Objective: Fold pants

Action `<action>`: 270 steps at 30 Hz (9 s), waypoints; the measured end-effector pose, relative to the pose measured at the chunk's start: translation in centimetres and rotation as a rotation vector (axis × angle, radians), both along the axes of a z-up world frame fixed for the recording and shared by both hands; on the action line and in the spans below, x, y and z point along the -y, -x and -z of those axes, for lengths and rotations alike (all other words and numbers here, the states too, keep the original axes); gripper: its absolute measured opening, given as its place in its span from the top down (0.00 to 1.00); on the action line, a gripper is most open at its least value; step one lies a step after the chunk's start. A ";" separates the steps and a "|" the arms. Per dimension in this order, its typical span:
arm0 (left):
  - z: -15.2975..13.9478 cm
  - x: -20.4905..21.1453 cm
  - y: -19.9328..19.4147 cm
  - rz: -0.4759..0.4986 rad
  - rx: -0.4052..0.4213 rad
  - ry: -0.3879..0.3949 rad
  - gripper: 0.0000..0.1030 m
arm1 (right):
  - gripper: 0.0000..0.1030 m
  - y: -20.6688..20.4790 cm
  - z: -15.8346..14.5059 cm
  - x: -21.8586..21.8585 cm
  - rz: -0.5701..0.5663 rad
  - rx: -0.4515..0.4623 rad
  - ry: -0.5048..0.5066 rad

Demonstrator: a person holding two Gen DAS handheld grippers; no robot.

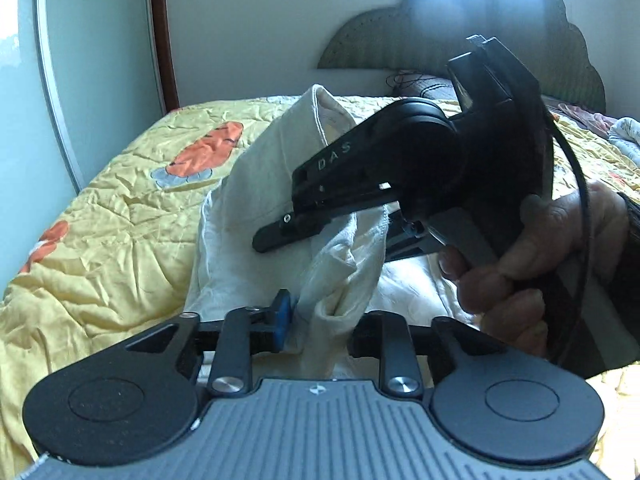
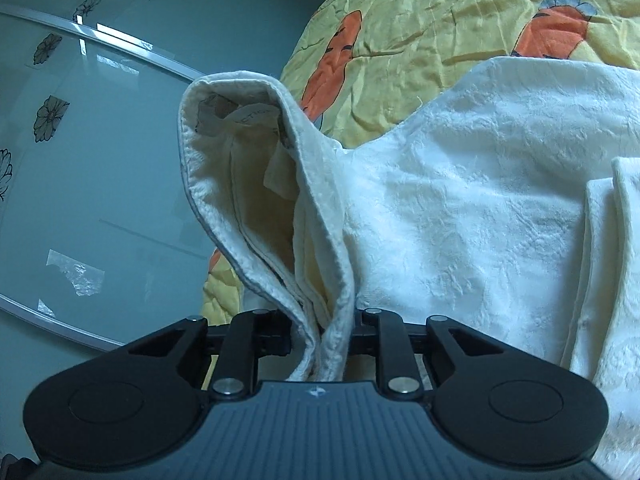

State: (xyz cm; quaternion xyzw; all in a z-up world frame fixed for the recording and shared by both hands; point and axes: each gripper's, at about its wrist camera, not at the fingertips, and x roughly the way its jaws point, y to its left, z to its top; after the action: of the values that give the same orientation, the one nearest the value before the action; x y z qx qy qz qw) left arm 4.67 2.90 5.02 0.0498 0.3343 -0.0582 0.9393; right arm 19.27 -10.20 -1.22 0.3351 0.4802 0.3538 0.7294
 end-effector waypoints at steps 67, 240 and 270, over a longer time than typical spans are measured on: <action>-1.1 -4.7 6.4 -0.117 -0.089 0.009 0.46 | 0.39 3.1 -3.2 1.2 0.032 0.119 0.345; 1.4 8.2 0.3 0.159 -0.014 0.002 0.43 | 0.71 18.6 -3.3 29.0 0.492 0.135 0.240; -2.2 2.1 7.2 0.054 0.018 0.159 0.31 | 0.19 20.5 -5.6 23.7 0.563 0.210 0.554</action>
State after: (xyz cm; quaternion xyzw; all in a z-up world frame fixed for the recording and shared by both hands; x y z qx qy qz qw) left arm -2.54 0.77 7.18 -0.0154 0.3188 -0.1095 0.9414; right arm -1.27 -33.92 4.42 0.2062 0.3696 0.0300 0.9055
